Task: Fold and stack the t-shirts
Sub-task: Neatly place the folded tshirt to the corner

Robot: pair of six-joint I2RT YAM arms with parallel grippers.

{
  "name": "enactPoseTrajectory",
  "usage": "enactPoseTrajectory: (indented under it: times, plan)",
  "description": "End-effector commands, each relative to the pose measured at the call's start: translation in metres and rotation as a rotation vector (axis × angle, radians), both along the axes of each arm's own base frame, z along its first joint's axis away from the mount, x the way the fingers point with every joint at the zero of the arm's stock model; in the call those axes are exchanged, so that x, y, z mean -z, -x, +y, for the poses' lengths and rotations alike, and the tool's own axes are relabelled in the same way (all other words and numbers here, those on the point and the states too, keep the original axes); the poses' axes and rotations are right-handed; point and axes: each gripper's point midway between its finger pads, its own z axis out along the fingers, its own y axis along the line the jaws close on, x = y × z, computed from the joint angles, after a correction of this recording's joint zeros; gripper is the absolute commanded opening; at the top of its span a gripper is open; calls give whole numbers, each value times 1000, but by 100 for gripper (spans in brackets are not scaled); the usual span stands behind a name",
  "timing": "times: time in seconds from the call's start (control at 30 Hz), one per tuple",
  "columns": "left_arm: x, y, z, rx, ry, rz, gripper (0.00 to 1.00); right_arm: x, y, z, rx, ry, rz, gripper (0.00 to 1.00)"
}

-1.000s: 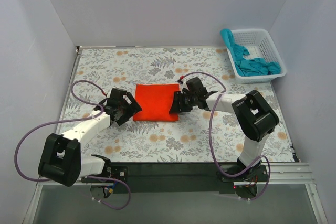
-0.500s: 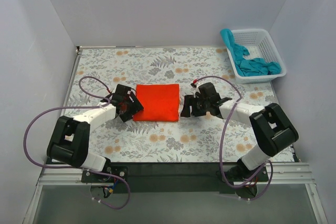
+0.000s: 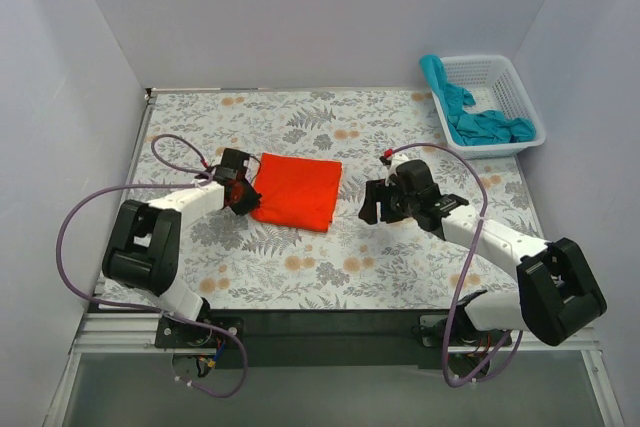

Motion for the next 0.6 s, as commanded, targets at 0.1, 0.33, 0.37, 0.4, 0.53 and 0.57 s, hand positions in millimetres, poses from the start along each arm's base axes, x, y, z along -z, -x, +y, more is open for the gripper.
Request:
enactPoseTrajectory:
  times: [0.1, 0.33, 0.37, 0.4, 0.53, 0.57]
  plan:
    - [-14, -66, 80, -127, -215, -44, 0, -11, -3, -18, 13, 65, -82, 74]
    - [-12, -113, 169, -221, -373, -23, 0, -14, -2, -26, -3, 102, -121, 74]
    - [-13, -115, 189, -261, -388, -17, 2, -15, -2, -27, -5, 103, -124, 74]
    - [-5, -116, 200, -280, -397, 4, 3, -14, 0, -27, -10, 109, -120, 74]
    - [-7, -140, 238, -352, -401, -18, 26, -13, 0, -25, -27, 110, -115, 74]
    - [-18, -150, 249, -376, -420, -45, 34, -13, 0, -24, -34, 106, -111, 74]
